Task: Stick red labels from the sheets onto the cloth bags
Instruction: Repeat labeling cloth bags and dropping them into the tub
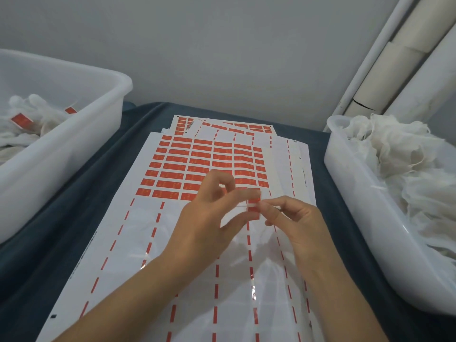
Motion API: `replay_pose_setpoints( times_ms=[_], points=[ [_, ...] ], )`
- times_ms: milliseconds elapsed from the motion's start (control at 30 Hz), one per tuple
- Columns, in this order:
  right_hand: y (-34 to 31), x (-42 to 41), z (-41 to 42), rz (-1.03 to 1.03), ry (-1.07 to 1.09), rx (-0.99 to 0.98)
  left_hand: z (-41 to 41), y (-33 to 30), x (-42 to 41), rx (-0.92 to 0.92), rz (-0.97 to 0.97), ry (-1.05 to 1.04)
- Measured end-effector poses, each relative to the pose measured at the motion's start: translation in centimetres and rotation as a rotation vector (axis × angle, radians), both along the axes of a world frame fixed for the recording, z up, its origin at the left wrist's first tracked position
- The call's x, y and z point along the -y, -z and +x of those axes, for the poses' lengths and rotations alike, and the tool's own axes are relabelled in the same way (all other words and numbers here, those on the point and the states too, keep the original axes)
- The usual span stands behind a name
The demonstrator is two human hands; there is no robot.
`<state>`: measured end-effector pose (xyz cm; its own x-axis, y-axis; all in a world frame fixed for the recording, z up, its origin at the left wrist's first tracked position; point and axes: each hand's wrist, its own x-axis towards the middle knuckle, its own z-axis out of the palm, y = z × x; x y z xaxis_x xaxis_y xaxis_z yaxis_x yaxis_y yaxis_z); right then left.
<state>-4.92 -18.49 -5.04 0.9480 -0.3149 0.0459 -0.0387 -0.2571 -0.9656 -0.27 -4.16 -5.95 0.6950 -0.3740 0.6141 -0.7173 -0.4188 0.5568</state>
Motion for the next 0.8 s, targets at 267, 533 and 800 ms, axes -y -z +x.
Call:
replay_pose_setpoints(
  times_ms=[267, 533, 800],
  points=[
    [-0.2, 0.9, -0.1, -0.147, 0.065, 0.169, 0.6, 0.1, -0.3, -0.014, -0.091, -0.009],
    [-0.5, 0.0, -0.3, 0.159, 0.073, 0.238, -0.4, -1.3, 0.1, -0.792, -0.5, 0.094],
    [-0.1, -1.6, -0.3, 0.137, -0.029, 0.245, -0.7, -1.8, 0.0, -1.018, -0.649, 0.123]
  ],
)
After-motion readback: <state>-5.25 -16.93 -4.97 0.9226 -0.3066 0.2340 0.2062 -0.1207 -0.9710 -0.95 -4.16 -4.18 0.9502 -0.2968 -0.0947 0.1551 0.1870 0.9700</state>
